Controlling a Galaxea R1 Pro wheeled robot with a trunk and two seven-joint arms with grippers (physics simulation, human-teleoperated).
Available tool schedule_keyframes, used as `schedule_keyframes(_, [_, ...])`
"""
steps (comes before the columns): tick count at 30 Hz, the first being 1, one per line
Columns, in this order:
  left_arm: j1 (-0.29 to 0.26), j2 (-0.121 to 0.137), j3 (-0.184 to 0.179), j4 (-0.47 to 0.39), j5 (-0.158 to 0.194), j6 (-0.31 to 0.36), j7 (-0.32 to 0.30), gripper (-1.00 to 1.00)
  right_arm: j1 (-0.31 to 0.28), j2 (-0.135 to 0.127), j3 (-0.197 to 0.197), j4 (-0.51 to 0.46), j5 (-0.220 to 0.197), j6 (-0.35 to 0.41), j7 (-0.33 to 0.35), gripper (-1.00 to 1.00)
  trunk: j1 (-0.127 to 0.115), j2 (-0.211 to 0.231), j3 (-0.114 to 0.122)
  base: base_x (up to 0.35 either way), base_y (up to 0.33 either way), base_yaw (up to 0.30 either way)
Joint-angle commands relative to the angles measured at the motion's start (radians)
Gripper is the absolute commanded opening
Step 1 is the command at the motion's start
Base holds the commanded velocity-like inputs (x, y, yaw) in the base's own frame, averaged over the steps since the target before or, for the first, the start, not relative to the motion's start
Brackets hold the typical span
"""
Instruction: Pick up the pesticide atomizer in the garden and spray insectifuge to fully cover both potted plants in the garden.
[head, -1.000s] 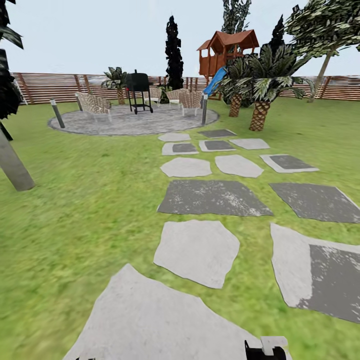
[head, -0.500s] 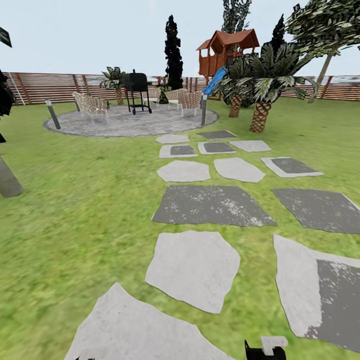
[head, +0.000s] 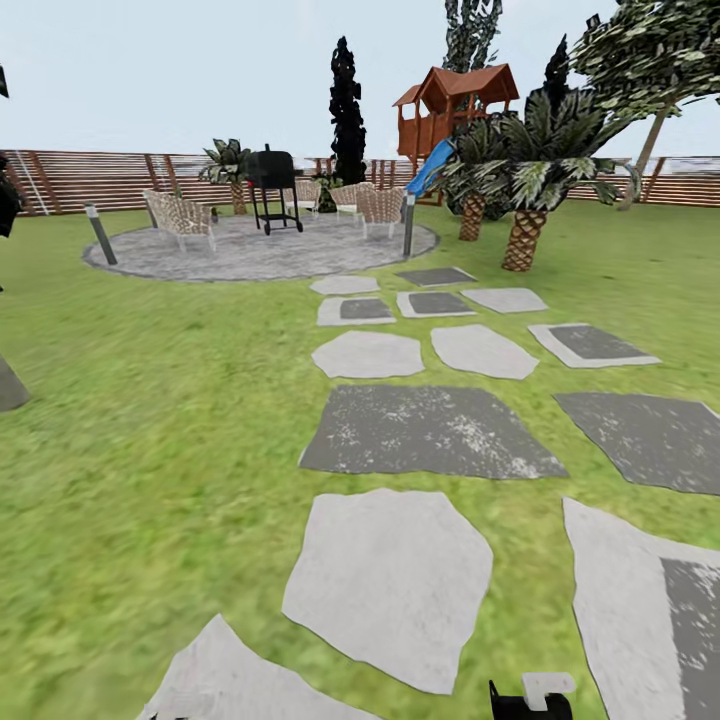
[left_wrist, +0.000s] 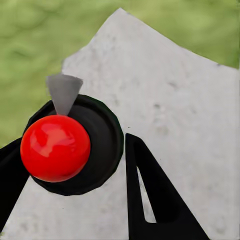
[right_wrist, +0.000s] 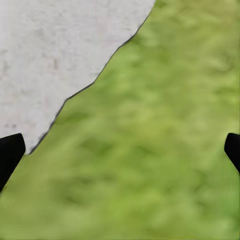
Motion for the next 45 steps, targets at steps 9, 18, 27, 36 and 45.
schedule_keyframes(9, [-0.001,0.000,0.005,0.001,-0.002,-0.004,0.002,-1.00,0.000,0.000,0.009,0.000,-0.008,-0.002,-0.003,1.00,0.000,0.000,-0.001,0.343,0.000,0.000])
schedule_keyframes(18, [-0.001,0.000,0.005,0.001,-0.002,-0.004,0.002,-1.00,0.000,0.000,0.009,0.000,-0.008,-0.002,-0.003,1.00,0.000,0.000,-0.001,0.343,0.000,0.000])
schedule_keyframes(27, [-0.001,0.000,0.005,0.001,-0.002,-0.004,0.002,-1.00,0.000,0.000,0.009,0.000,-0.008,-0.002,-0.003,1.00,0.000,0.000,-0.001,0.343,0.000,0.000])
schedule_keyframes(36, [-0.001,0.000,0.005,0.001,-0.002,-0.004,0.002,-1.00,0.000,0.000,0.009,0.000,-0.008,-0.002,-0.003,1.00,0.000,0.000,-0.001,0.343,0.000,0.000])
schedule_keyframes(45, [-0.001,0.000,0.005,0.001,-0.003,-0.004,0.002,-1.00,0.000,0.000,0.009,0.000,-0.008,-0.002,-0.003,1.00,0.000,0.000,-0.001,0.343,0.000,0.000])
